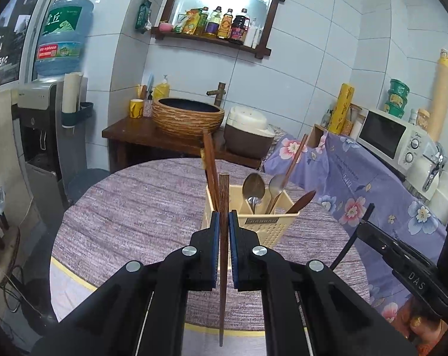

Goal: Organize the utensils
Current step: 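Carry both chopsticks over the cream holder and lower them in with both grippers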

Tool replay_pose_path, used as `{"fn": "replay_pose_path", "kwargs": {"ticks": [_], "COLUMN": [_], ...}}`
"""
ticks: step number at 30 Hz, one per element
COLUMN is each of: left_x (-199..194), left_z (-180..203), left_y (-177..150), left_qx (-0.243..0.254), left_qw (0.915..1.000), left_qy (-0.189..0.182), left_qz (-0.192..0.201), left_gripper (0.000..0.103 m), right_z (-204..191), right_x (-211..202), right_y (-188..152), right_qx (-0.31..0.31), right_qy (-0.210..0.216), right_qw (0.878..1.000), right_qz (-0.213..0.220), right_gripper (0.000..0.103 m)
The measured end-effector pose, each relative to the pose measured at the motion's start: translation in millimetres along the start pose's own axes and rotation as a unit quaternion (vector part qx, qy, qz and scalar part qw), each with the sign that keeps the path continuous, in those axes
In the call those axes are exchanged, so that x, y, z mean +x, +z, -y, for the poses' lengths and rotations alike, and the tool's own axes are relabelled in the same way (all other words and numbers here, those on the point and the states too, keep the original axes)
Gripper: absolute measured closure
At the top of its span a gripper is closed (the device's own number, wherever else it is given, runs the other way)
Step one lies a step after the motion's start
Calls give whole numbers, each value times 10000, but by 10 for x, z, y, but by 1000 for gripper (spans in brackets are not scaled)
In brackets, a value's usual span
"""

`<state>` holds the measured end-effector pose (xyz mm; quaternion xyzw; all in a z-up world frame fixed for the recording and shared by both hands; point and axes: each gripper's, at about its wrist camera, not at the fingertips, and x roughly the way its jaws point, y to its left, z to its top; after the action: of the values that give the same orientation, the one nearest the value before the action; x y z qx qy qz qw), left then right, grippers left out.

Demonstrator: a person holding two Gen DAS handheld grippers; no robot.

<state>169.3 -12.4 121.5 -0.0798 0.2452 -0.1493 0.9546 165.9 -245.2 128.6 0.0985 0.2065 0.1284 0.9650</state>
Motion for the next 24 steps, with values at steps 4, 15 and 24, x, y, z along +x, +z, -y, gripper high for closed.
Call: {"fn": "replay_pose_path", "kwargs": {"ticks": [4,15,24], "left_x": [-69,17,756], "left_z": [80,316,217], "left_y": [321,1425,1036], "left_qx": [96,126,25], "left_qw": [9996,9920,9965], "left_qy": [-68,144,299], "left_qz": [272,1249,780], "left_gripper": [96,95,96], "right_z": [-83,-330,-180], "right_x": [2,210,866], "right_y": [344,1554,1094], "right_qx": [-156,-484,-436], "right_qy": [109,-195,-400], "right_qw": [9997,9934,9969], "right_qz": [182,1021,527], "right_gripper": [95,95,95]}}
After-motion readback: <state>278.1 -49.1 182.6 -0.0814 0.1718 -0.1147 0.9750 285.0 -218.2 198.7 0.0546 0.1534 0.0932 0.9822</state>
